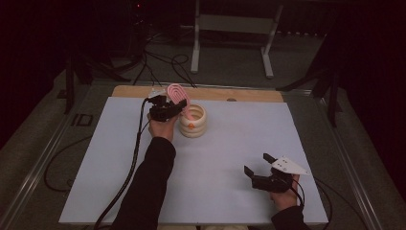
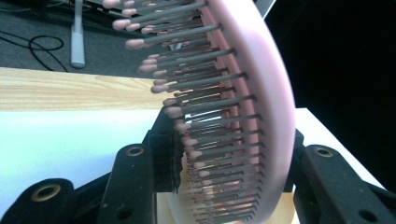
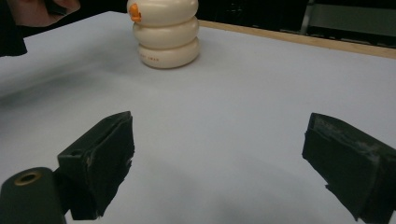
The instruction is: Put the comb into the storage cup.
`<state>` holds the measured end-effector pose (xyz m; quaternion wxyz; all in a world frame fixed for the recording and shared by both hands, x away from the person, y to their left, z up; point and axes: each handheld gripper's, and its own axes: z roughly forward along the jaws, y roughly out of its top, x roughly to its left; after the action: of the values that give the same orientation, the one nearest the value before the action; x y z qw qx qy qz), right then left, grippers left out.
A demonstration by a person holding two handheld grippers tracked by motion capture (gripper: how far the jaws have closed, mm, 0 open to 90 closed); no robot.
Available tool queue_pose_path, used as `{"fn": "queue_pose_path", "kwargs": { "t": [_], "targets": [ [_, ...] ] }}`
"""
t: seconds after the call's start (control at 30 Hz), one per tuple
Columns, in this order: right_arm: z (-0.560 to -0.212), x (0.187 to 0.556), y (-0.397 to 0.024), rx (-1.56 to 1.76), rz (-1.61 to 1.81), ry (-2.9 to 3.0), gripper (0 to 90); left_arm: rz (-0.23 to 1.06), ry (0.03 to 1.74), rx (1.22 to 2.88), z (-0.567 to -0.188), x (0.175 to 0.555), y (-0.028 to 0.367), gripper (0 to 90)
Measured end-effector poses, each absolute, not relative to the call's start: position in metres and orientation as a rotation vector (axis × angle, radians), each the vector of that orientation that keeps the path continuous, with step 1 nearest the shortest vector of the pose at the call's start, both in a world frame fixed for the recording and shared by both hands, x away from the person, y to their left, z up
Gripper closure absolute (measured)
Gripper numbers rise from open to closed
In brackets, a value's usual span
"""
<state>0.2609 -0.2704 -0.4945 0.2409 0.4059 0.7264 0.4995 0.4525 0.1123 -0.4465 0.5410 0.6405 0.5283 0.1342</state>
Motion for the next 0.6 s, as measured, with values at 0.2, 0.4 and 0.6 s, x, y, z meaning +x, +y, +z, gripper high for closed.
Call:
{"fn": "queue_pose_path", "kwargs": {
  "t": [0.2, 0.4, 0.6],
  "targets": [
    [-0.4949, 0.2614, -0.2704, 1.11, 1.369, 1.99, 9.1, 0.324, 1.259, 1.526, -0.4469, 0.4533, 0.1131, 55.2],
    [-0.4948, 0.2613, -0.271, 1.112, 1.368, 1.988, 9.1, 0.343, 1.264, 1.54, -0.4464, 0.453, 0.1125, 50.5],
    [-0.4947, 0.2612, -0.271, 1.111, 1.369, 1.989, 9.1, 0.352, 1.269, 1.552, -0.4453, 0.4528, 0.1138, 44.2]
  ]
}}
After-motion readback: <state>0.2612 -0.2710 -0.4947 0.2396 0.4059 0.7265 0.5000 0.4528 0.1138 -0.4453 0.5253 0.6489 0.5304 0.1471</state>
